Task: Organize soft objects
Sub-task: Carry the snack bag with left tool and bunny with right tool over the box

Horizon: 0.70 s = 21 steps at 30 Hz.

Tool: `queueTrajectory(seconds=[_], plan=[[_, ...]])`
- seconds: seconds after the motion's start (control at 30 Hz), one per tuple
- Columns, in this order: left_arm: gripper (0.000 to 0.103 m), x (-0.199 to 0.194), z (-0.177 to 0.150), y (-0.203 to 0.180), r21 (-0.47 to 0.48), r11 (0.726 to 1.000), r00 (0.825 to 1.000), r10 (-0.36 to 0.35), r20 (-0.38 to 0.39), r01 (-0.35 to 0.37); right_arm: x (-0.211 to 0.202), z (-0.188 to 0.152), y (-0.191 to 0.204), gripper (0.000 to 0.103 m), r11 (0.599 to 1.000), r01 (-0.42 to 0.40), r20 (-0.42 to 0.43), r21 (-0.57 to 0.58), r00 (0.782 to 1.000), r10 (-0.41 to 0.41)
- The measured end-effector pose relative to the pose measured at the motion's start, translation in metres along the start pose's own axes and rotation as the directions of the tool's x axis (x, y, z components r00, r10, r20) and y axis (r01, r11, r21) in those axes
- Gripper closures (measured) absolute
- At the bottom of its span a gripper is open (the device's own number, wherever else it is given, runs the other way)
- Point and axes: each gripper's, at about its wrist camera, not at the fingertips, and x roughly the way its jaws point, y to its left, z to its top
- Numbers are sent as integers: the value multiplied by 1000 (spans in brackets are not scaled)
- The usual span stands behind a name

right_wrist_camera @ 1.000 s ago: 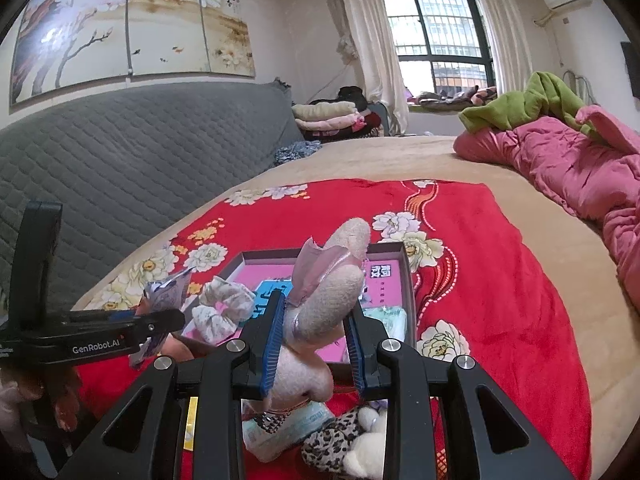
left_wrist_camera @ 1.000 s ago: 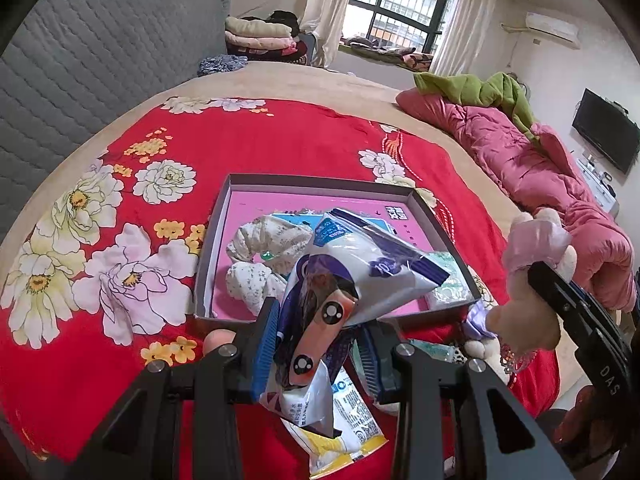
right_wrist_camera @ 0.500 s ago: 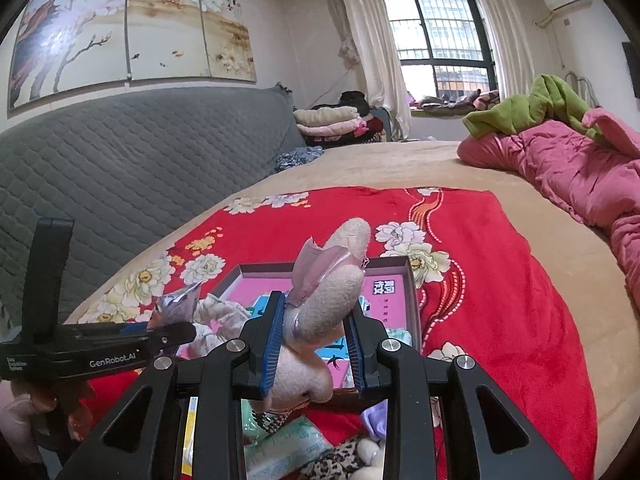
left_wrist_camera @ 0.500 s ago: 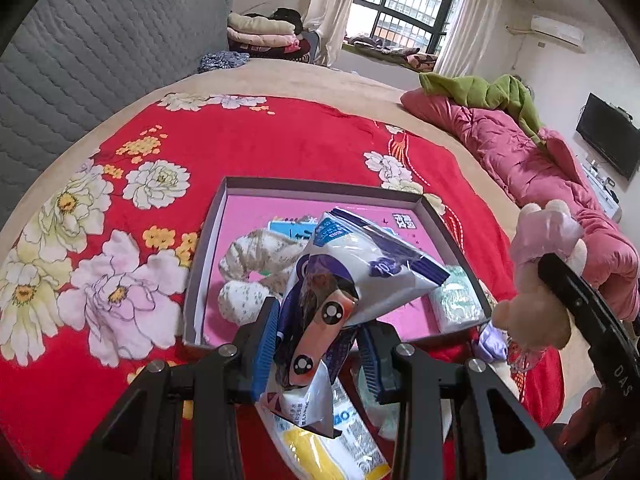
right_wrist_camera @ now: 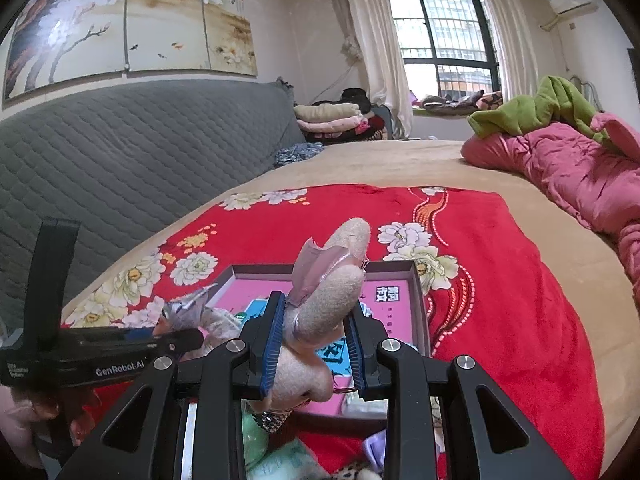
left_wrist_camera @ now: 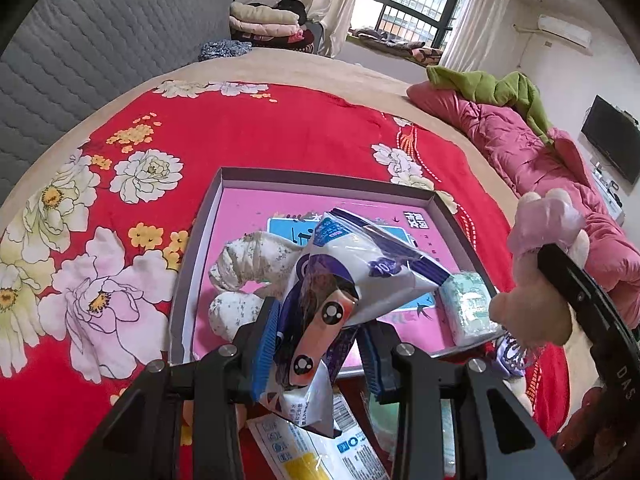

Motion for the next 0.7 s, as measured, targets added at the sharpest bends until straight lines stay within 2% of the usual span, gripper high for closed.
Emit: queueTrajectory(seconds=[0.37, 0.7], plan=[[65, 22, 0, -11, 32, 999, 999, 19, -32, -18, 19, 0, -7, 73, 1000, -9, -10, -4, 1000, 9], [65, 36, 4, -17, 34, 999, 999, 26, -46, -25, 39, -8, -11, 73, 1000, -12, -94, -6, 996, 11]])
